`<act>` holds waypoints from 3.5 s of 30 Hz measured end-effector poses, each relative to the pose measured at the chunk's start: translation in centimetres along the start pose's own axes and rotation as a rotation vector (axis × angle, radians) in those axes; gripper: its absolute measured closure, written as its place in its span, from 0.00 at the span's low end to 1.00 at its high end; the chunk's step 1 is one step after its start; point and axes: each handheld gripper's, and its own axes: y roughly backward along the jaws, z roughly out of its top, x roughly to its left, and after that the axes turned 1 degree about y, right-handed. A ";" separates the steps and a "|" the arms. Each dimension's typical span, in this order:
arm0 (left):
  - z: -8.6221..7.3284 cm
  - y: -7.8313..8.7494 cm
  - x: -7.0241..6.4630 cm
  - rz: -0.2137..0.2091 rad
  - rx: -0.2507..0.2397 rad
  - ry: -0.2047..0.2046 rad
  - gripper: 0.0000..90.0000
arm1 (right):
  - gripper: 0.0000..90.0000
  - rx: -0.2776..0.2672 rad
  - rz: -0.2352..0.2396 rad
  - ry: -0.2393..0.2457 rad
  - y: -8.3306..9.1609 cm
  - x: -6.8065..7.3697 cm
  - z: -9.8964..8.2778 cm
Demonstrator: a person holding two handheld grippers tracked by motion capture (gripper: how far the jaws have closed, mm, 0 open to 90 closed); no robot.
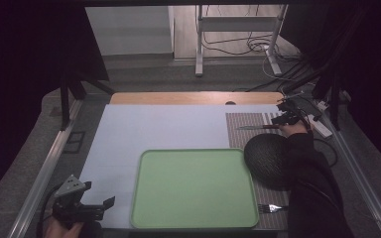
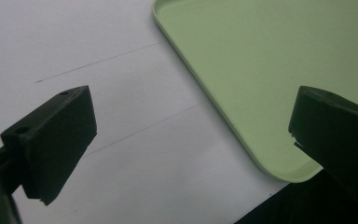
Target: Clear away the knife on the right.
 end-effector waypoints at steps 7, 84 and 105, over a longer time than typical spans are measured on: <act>0.0 0.0 0.0 0.001 0.003 -0.005 0.02 | 0.99 0.011 -0.044 0.010 -1.1 -1.0 0.1; 0.1 -0.1 -0.2 0.001 0.008 -0.017 0.02 | 0.00 0.124 0.038 0.039 -1.9 1.5 0.0; 0.1 -0.1 -0.2 0.006 0.015 -0.023 0.02 | 0.85 0.109 0.120 0.139 -1.4 0.6 -0.3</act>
